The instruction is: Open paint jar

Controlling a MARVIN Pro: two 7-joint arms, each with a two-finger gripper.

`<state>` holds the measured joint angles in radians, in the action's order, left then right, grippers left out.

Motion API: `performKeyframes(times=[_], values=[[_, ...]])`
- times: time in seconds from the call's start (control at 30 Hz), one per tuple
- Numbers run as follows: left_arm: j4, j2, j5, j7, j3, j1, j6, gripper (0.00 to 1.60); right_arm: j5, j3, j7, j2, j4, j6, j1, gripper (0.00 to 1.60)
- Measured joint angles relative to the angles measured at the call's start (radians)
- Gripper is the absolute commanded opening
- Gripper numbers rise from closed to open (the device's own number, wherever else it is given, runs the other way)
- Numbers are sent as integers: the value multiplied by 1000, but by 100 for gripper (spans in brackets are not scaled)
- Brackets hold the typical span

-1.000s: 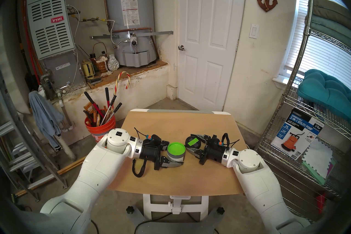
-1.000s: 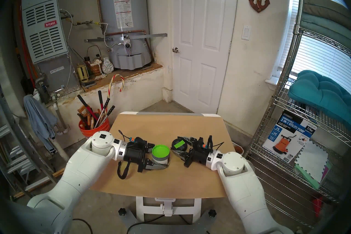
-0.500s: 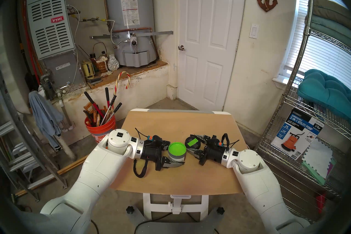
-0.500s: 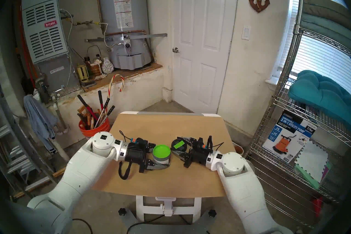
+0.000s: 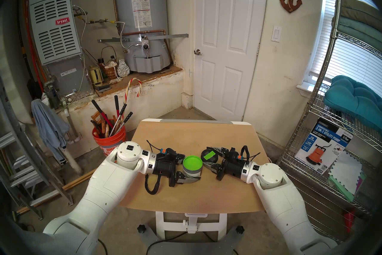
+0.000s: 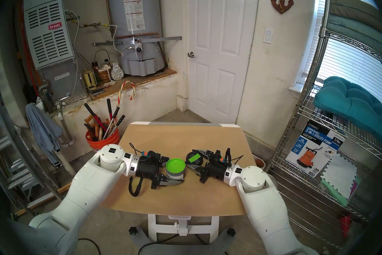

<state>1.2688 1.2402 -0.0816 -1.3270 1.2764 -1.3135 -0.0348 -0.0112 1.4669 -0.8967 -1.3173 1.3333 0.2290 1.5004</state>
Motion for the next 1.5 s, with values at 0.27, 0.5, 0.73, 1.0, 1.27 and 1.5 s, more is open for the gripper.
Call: performKeyframes(times=[0.27,0.5,0.73,1.0,1.27,1.5], values=[[0,-2,-5,1,-3,0,-6,87,1,0,-2,0,0,0,0,56],[-3,-4,-5,0,-7,0,-12,160,3,0,11,-2,-1,2,-1,54],[-3,-11,5,-1,-12,-14,-22,160,8,0,30,-4,-8,8,-5,55],[25,-20,0,0,6,-40,-34,160,42,-1,49,-4,-5,1,-12,54],[55,-33,-1,6,25,-64,-47,160,91,-9,69,-2,16,-73,-23,50],[80,-44,-3,10,42,-81,-57,160,116,-9,87,-3,21,-115,-36,66]])
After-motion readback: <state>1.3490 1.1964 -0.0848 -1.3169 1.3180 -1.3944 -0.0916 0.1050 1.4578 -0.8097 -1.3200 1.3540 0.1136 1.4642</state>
